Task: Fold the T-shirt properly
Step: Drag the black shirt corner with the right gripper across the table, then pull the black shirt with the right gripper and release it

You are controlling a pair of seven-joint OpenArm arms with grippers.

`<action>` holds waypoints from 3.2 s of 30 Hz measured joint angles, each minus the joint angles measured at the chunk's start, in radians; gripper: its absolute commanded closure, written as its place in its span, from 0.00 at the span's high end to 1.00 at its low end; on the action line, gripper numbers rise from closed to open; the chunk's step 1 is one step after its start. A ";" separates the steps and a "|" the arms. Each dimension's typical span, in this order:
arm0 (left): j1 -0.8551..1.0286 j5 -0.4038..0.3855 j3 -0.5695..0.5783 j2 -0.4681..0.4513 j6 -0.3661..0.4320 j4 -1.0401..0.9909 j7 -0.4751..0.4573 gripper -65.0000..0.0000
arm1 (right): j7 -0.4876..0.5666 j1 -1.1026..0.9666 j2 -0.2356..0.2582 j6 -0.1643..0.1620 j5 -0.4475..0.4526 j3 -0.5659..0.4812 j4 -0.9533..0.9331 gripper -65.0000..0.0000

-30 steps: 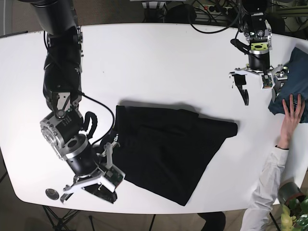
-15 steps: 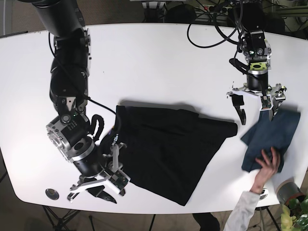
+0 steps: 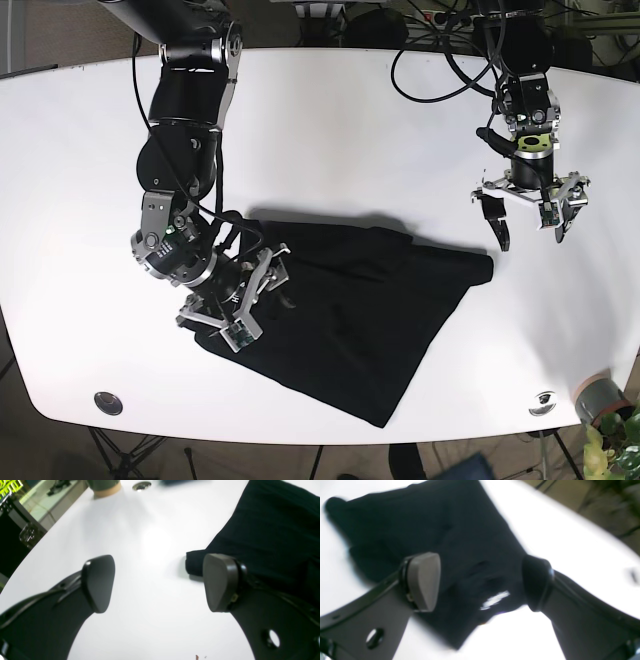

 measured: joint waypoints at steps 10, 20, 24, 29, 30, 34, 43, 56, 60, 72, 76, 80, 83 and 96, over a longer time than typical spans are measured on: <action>-0.002 0.000 0.001 0.001 0.000 -0.016 -0.005 0.80 | 0.012 -0.014 0.002 -0.046 0.224 0.000 -0.296 0.75; -0.013 0.000 0.001 0.002 0.000 -0.037 -0.001 0.80 | 0.154 -0.006 0.004 -0.109 0.237 -0.005 -0.465 0.75; -0.012 0.000 0.001 0.001 0.000 -0.037 -0.001 0.80 | 0.164 -0.015 0.005 -0.116 0.234 -0.002 -0.473 0.75; -0.013 0.000 0.001 0.001 0.000 -0.037 -0.001 0.80 | 0.185 -0.009 0.020 -0.116 0.235 -0.002 -0.494 0.75; -0.013 0.000 0.001 0.001 0.000 -0.037 -0.001 0.80 | 0.196 -0.008 0.022 -0.116 0.235 -0.002 -0.504 0.75; -0.013 0.000 0.019 0.001 0.001 -0.037 -0.002 0.80 | 0.243 0.000 0.021 -0.116 0.235 -0.003 -0.557 0.74; -0.013 0.000 0.024 -0.001 0.000 -0.037 0.002 0.80 | 0.289 0.050 0.020 -0.123 0.238 -0.004 -0.660 0.25; -0.013 0.000 0.033 -0.017 -0.001 -0.038 0.002 0.80 | 0.283 0.061 -0.001 -0.123 0.240 -0.002 -0.612 0.03; -0.015 0.000 0.040 -0.030 0.000 -0.051 -0.004 0.80 | 0.248 0.031 -0.005 -0.119 0.241 -0.002 -0.484 0.03; -0.015 0.000 0.042 -0.035 0.000 -0.030 0.002 0.80 | 0.071 0.059 0.077 -0.109 0.240 0.002 -0.094 0.03; -0.023 0.000 0.047 -0.032 -0.003 -0.026 0.003 0.80 | 0.019 0.131 0.112 -0.104 0.243 0.001 -0.035 0.03; -0.035 0.000 0.046 -0.032 -0.002 -0.026 0.003 0.80 | -0.004 0.193 0.152 -0.098 0.245 -0.002 0.019 0.03; -0.034 0.000 0.046 -0.032 -0.003 -0.025 0.002 0.80 | -0.016 0.234 0.182 -0.096 0.245 -0.002 0.023 0.03; -0.061 0.000 0.080 -0.035 -0.005 0.032 0.002 0.80 | -0.054 0.584 0.338 -0.093 0.348 -0.011 -0.045 0.03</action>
